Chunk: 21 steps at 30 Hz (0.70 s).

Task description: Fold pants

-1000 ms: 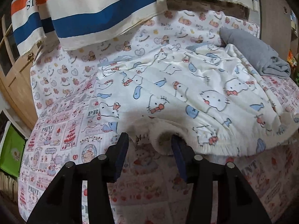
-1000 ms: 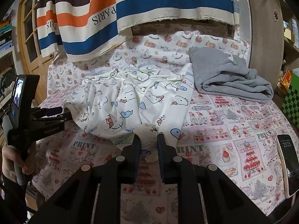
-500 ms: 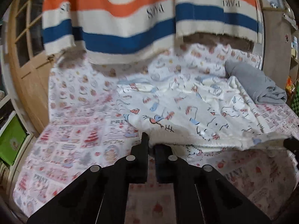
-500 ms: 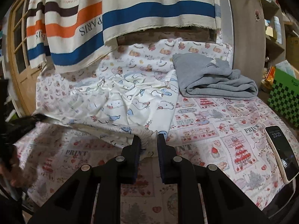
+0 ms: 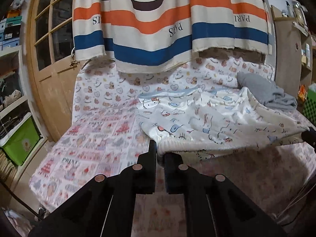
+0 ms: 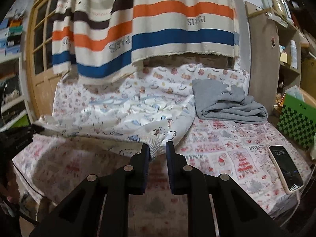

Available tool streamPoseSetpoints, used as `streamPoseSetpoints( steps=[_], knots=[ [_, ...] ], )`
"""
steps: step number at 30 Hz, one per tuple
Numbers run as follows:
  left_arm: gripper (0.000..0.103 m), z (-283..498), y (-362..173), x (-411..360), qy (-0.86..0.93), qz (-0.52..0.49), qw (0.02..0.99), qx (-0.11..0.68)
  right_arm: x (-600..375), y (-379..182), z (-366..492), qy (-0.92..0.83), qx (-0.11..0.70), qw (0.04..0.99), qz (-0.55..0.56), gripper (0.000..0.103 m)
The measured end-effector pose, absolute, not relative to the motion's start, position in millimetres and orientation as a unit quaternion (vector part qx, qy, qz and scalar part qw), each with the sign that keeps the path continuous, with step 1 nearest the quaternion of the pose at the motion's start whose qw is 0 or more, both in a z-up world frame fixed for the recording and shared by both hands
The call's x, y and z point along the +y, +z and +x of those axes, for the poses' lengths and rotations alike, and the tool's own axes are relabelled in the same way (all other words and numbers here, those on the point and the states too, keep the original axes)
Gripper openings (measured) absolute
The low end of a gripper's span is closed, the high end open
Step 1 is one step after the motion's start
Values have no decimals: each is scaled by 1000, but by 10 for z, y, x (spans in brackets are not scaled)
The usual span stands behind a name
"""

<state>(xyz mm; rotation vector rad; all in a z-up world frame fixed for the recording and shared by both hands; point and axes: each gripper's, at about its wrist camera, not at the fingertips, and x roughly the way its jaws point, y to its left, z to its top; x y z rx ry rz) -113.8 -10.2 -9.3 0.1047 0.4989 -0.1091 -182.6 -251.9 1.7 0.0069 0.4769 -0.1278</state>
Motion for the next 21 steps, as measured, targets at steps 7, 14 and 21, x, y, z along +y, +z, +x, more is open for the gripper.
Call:
streamPoseSetpoints(
  steps=[7,14,21],
  knots=[
    [12,-1122,-405,-78,-77,49,952,293,-2585,-202,-1807,-54,275,960,22,16],
    [51,-1211,-462,-27,-74,66,952,290,-2733,-396,-1622,-37,314,944,95,48],
    [81,-1331,-412,29,-62,84,963,249,-2786,-302,-1771,-46,264,959,93,75]
  ],
)
